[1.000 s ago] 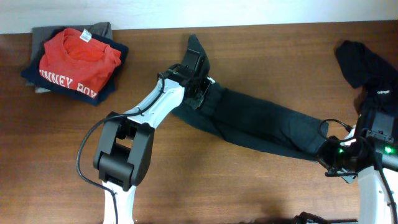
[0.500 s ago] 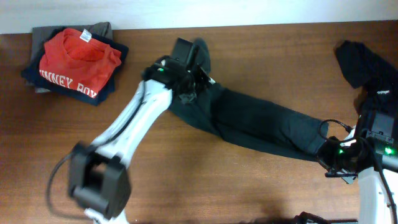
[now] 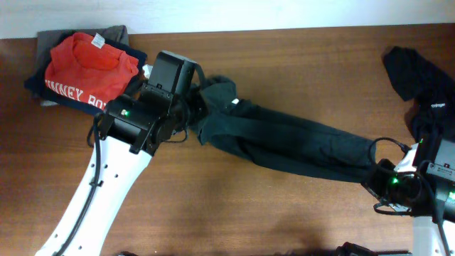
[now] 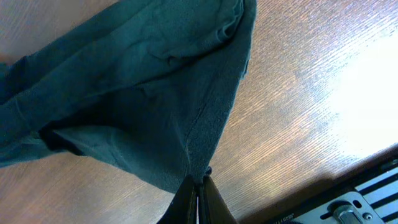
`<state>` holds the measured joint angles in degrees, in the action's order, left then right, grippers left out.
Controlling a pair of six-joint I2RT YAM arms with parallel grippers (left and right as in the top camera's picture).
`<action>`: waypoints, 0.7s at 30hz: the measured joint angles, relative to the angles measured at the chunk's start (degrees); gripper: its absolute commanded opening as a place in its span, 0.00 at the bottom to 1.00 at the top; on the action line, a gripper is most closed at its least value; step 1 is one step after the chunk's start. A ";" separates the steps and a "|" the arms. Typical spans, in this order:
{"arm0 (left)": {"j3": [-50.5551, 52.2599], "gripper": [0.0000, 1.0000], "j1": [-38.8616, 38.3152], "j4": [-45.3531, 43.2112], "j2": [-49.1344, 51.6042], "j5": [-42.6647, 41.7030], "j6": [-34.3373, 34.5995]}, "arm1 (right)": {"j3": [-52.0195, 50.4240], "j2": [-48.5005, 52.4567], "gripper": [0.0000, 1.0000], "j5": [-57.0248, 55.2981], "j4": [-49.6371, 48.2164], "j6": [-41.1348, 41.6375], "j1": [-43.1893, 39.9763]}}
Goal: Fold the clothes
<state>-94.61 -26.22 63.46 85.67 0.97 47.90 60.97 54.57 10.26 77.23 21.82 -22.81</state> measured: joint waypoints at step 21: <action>-0.90 0.16 0.00 -38.21 13.86 1.09 -4.96 | 0.00 0.02 0.04 1.90 0.96 0.04 0.00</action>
<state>-95.50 -26.22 25.26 99.53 2.07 42.94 60.97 54.59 12.16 78.19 21.87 -22.81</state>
